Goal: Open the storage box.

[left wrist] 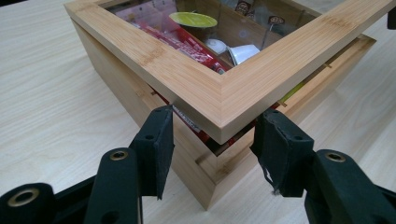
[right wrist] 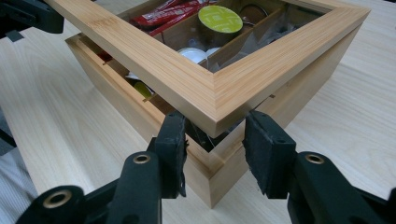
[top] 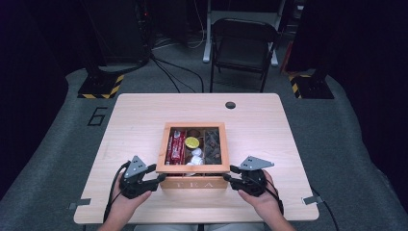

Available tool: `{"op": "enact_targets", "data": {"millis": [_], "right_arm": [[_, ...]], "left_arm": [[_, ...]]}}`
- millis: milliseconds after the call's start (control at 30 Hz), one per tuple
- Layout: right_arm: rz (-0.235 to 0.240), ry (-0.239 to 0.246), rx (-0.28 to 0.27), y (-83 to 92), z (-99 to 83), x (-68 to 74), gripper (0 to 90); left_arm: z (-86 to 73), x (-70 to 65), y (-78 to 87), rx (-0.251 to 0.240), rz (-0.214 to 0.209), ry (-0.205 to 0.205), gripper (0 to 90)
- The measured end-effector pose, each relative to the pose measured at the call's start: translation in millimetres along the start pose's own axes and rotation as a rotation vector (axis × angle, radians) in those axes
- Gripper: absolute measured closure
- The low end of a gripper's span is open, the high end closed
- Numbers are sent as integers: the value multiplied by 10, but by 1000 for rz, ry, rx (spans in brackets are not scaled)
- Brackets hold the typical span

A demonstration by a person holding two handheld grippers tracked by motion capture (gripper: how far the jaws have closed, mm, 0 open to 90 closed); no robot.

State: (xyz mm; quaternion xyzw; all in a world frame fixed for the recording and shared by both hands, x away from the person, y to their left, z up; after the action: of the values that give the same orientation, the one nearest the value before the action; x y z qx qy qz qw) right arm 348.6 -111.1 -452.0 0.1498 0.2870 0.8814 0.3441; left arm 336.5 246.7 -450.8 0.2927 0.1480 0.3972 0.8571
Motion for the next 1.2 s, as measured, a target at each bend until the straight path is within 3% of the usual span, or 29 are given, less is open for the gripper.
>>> {"op": "enact_targets", "data": {"millis": [167, 433, 800, 1067, 1200], "right_arm": [[-12, -9, 0, 34, 68, -3, 563], [-47, 38, -11, 120, 250, 3, 535], [-25, 4, -33, 191, 489, -91, 522], [-55, 30, -38, 212, 661, -137, 521], [-53, 8, -52, 228, 746, -173, 521]], "left_arm": [[77, 2, 33, -4, 14, -15, 472], [238, 36, 120, -26, 13, -19, 468], [487, 117, 211, -31, 11, -19, 464], [637, 198, 250, -54, -6, 2, 463], [742, 228, 261, -69, 4, -6, 465]]}}
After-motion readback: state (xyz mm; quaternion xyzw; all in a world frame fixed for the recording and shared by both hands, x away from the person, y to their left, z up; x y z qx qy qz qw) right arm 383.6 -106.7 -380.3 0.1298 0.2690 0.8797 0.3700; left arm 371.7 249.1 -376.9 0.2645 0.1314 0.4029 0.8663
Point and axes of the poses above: each handheld gripper's, and its own axes: y roughly backward along the jaws, z roughly out of its top, x roughly to its left, the point moved 1 cm from there along -y, roughly forward along the jaws, and after that the axes turned 4 degrees about x, right-handed, at the moved point
